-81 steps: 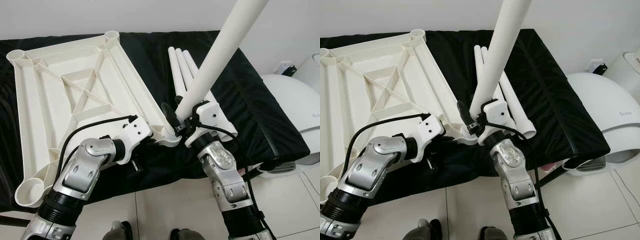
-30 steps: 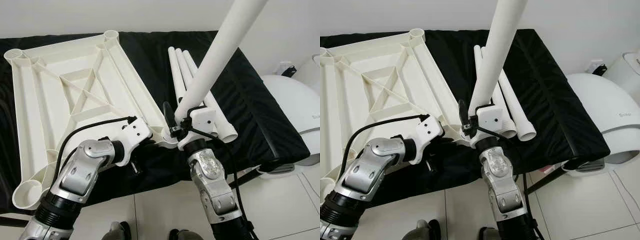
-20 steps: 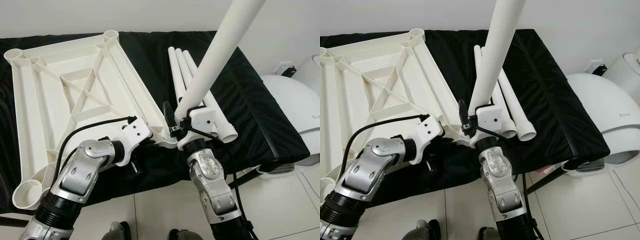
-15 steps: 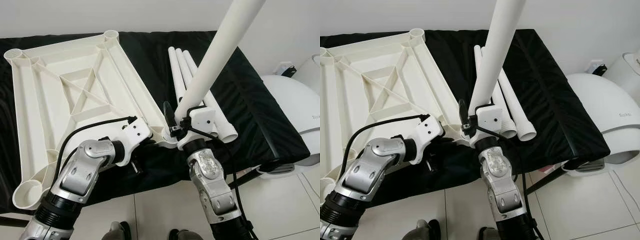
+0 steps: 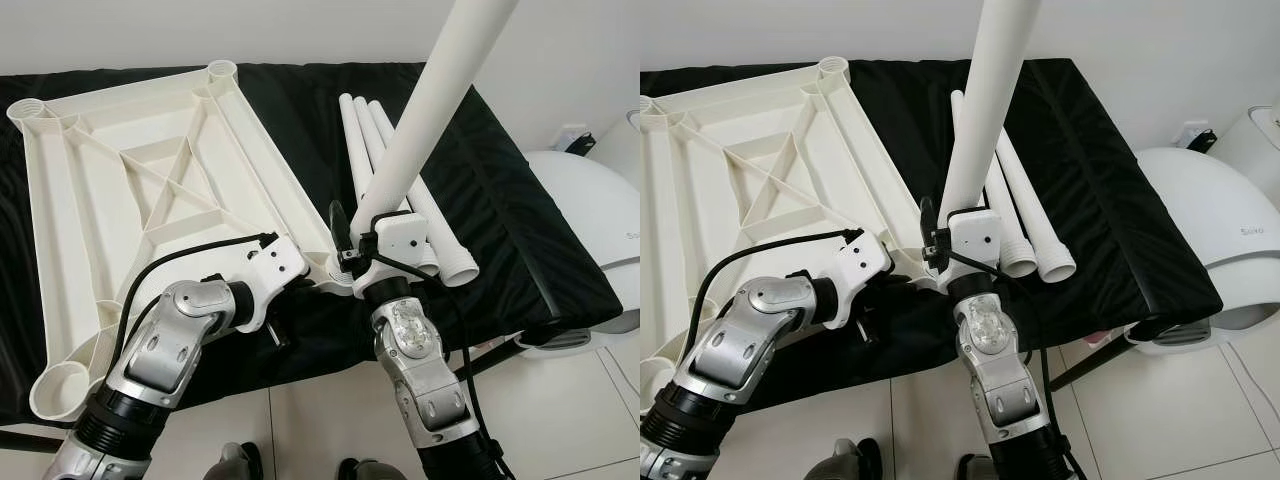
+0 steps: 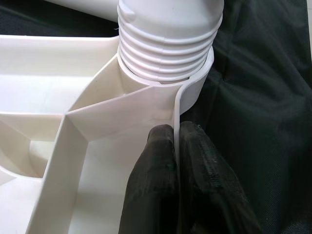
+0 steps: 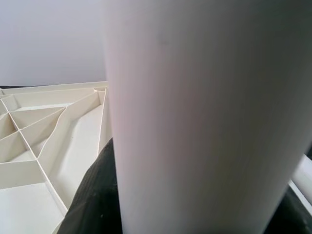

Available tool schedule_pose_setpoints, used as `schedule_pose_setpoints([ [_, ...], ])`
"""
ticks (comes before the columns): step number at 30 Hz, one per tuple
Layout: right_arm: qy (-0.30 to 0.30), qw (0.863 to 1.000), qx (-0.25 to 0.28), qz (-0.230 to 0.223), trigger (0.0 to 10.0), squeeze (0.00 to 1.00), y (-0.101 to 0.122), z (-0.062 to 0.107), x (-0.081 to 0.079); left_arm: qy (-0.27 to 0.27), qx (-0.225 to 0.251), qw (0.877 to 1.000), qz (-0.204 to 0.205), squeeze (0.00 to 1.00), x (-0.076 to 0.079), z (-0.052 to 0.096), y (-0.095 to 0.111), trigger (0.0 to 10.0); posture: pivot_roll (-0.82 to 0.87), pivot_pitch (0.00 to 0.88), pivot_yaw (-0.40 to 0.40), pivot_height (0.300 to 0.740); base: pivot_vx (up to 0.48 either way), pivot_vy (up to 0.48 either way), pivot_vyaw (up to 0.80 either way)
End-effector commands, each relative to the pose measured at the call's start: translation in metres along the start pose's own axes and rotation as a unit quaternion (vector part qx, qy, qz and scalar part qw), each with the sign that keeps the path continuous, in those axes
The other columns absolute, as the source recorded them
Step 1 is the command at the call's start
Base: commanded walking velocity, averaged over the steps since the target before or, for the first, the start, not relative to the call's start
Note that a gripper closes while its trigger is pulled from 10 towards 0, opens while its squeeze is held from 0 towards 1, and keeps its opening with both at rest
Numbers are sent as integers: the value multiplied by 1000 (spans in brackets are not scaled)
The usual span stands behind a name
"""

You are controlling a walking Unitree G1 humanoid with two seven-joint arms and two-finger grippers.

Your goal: Building children table

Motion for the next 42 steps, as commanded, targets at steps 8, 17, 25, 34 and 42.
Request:
schedule_pose_setpoints([
  [8,-56,994,-90,-2,10000,0,-39,12,9,-4,-5,1000,29,0,3,2,-11,10000,26,199,-29,740,0,0,0],
  [17,-54,995,-87,-10,10000,1000,-38,13,10,-3,-5,1000,29,0,3,2,-11,10000,26,199,-28,740,0,0,0],
  [25,-38,996,-73,-19,10000,1000,-33,12,4,-3,-5,1000,30,0,3,2,-10,10000,27,198,-29,740,0,0,0],
  [34,-39,997,-70,-15,10000,133,-31,11,4,-2,-4,999,32,0,3,2,-10,10000,28,196,-33,740,0,0,0],
  [42,-32,998,-25,-42,10000,0,-13,6,10,-1,-4,999,33,0,3,2,-10,10000,25,191,-33,740,0,0,0],
])
Point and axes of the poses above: a point about 5 cm out from each wrist's last joint towards the gripper, its own z axis pointing back from the gripper into the wrist, its own y axis along the axis of the wrist's last joint, x = y × z, the point moved 5 cm from there along -z, pointing out of the wrist towards the gripper, and after that the axes turned 12 degrees about z, right-handed, at the moved point
